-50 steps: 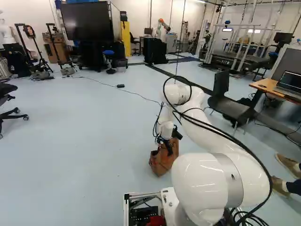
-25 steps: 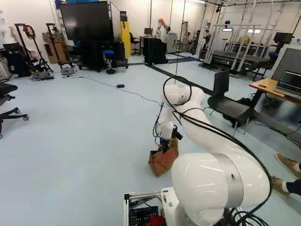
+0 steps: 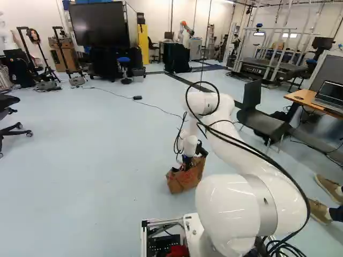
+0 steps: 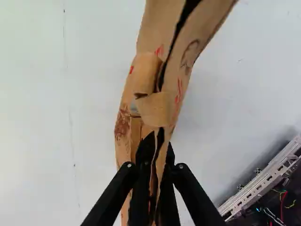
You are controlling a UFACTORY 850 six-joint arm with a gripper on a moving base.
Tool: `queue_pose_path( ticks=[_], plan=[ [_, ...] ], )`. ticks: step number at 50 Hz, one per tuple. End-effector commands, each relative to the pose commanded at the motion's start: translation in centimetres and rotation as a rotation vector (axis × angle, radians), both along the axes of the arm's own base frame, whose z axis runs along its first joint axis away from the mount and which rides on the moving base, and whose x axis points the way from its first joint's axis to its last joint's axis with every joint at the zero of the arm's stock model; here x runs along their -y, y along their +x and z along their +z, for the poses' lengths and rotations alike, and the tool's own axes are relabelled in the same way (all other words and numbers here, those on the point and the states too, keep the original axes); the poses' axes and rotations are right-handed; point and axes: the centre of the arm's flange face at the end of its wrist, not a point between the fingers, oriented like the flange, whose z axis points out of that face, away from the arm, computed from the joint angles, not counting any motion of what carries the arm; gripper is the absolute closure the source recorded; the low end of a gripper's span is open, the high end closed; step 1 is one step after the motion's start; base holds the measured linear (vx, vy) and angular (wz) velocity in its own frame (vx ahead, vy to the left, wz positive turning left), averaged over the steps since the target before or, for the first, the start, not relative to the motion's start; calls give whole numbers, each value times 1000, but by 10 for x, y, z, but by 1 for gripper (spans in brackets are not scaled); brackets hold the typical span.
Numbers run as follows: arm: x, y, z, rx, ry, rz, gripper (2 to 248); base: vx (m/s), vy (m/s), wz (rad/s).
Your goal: Pick up the grocery bag from the ground
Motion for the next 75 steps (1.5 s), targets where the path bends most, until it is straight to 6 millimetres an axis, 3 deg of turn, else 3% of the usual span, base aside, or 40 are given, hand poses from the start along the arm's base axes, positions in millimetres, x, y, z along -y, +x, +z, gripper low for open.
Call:
queue_pose_path(
  ticks=[19,75],
  plan=[
    [-10,-15,29,-17,2,15,231,0,0,0],
    [-10,-56,114,-28,3,8,231,0,0,0]
  ],
)
